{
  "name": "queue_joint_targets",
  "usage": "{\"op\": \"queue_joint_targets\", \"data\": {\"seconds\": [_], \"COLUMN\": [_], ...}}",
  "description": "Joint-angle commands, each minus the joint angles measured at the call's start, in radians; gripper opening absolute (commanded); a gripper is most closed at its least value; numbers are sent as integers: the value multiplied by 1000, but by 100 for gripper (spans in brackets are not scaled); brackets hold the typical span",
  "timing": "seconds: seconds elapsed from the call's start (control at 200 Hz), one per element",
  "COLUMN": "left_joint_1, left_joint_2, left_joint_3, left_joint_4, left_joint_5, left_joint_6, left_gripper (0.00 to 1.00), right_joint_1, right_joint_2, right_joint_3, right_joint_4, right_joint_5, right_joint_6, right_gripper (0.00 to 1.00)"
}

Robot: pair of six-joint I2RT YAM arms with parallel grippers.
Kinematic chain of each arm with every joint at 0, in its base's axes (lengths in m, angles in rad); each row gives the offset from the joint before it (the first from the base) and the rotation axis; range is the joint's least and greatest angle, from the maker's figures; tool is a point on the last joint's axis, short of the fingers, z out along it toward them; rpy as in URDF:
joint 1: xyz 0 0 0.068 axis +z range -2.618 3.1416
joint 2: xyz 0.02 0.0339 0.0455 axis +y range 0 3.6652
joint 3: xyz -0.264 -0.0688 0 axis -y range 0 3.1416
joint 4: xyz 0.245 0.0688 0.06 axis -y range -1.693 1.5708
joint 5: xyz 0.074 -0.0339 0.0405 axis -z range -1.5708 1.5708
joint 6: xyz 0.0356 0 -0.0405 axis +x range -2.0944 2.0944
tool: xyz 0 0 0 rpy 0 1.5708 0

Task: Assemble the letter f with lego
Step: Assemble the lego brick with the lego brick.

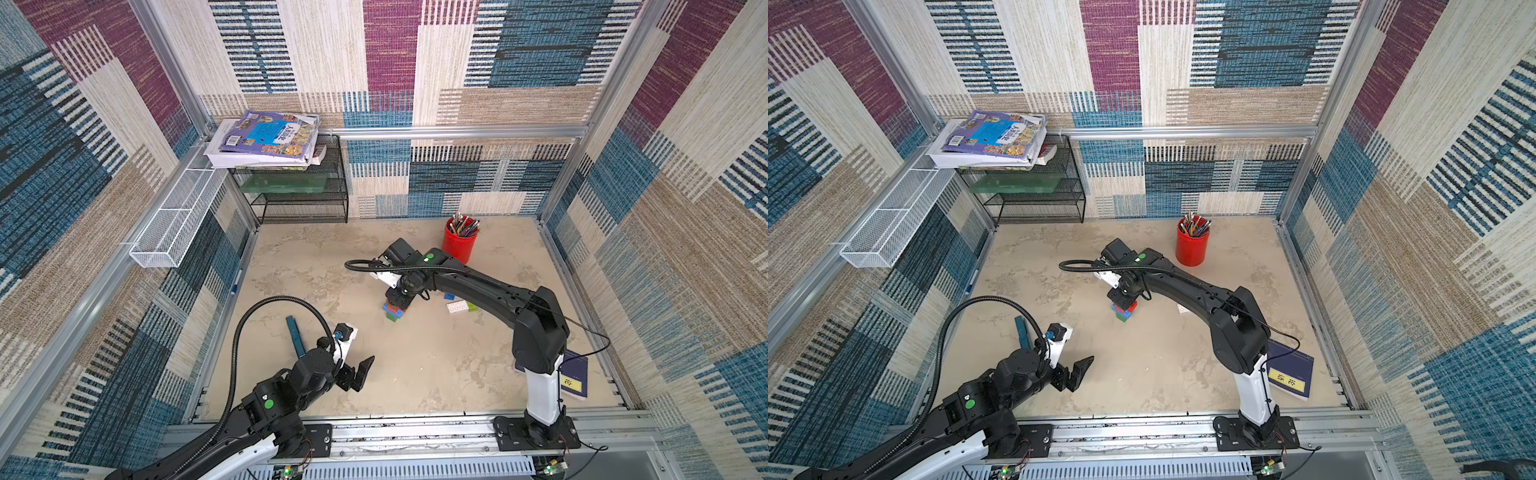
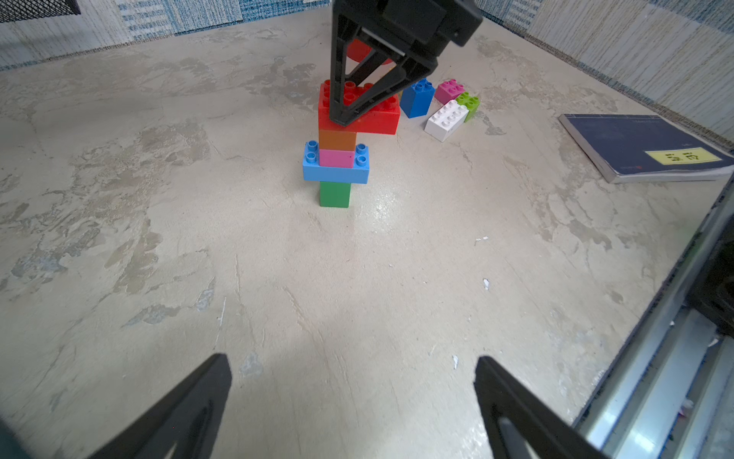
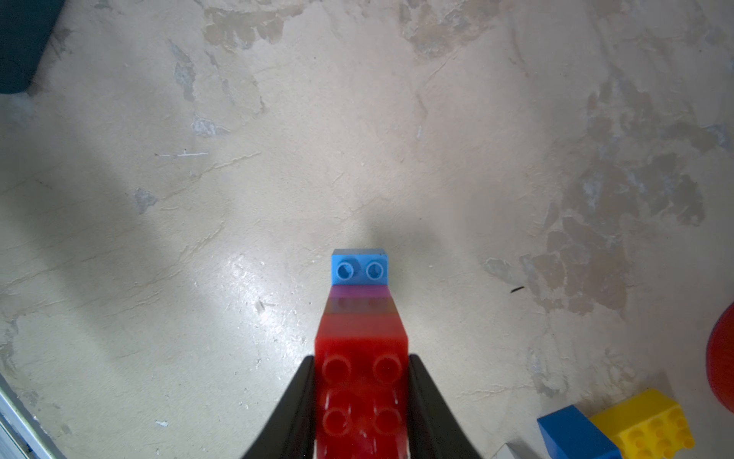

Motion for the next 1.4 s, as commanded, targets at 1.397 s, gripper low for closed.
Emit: {"op": "queue_joint_targets", "data": {"seconds": [1.397], "left_joint_1": [1], "left_joint_2": [0], "left_joint_3": [4], "left_joint_4": [19], "left_joint_5": [-16], "left_joint_6": [-13], "left_gripper": [99], "right_joint_1": [-263], "right_joint_2": [-59], "right_joint_3": [-21], "right_joint_4": [303], "right_joint_5": [-477], "right_joint_6": [227], "right_gripper": [16]}}
